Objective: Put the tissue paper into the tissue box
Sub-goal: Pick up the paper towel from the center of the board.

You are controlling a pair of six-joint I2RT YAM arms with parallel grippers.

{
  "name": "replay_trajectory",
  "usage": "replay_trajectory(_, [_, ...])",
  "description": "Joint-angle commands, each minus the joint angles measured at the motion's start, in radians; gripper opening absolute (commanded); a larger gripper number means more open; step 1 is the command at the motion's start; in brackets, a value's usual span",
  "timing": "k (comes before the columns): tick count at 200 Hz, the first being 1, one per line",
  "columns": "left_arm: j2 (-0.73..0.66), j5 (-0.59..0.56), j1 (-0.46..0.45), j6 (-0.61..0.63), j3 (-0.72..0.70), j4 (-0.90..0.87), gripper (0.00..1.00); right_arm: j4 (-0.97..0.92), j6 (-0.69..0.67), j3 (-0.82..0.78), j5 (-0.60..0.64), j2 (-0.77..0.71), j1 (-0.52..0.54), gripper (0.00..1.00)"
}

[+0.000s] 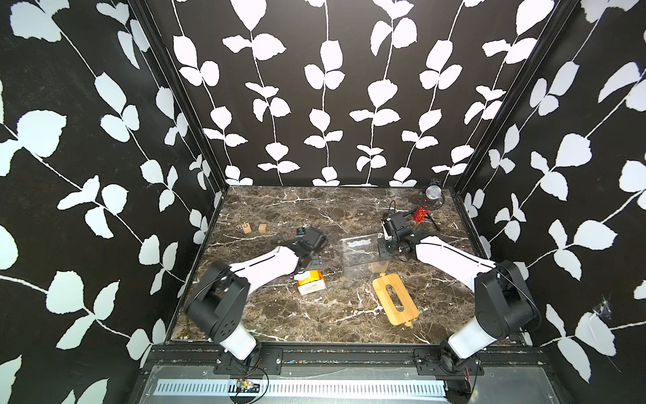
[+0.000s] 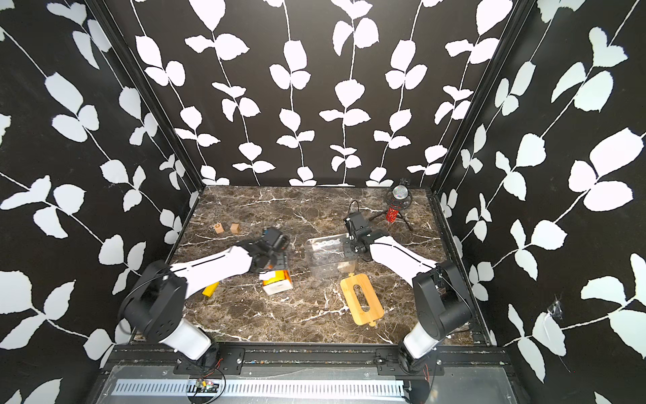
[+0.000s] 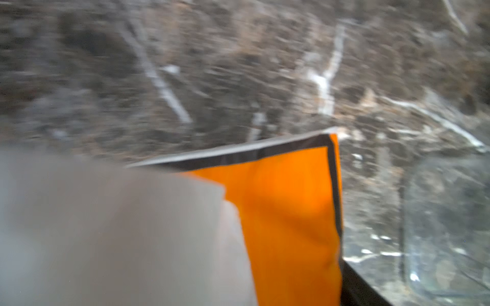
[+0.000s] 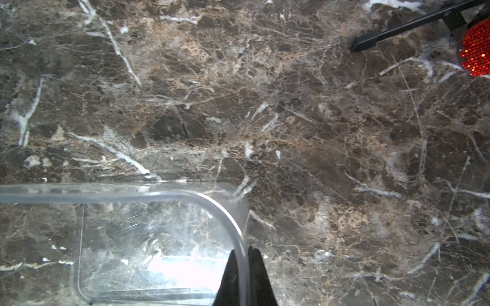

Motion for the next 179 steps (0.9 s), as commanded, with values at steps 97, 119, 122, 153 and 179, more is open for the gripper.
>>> replay_trajectory(97, [-0.573, 0.065, 0.025, 0.676, 0.042, -0.045, 0.65, 0.082, 0.349, 0.013, 0.055, 0.080, 0.263, 0.00])
replay_trajectory(119, [-0.590, 0.190, 0.024, 0.774, 0.085, -0.066, 0.65, 0.087, 0.380, 0.014, 0.079, 0.090, 0.299, 0.00])
replay_trajectory(122, [-0.589, 0.207, 0.025, 0.786, 0.088, -0.067, 0.65, 0.086, 0.388, 0.017, 0.082, 0.092, 0.307, 0.00])
replay_trajectory(153, [-0.585, 0.333, 0.024, 0.904, 0.102, -0.063, 0.66, 0.072, 0.453, 0.017, 0.087, 0.090, 0.342, 0.09])
replay_trajectory(179, [-0.567, 0.416, 0.023, 0.998, 0.112, -0.043, 0.67, 0.071, 0.493, 0.020, 0.057, 0.084, 0.363, 0.20])
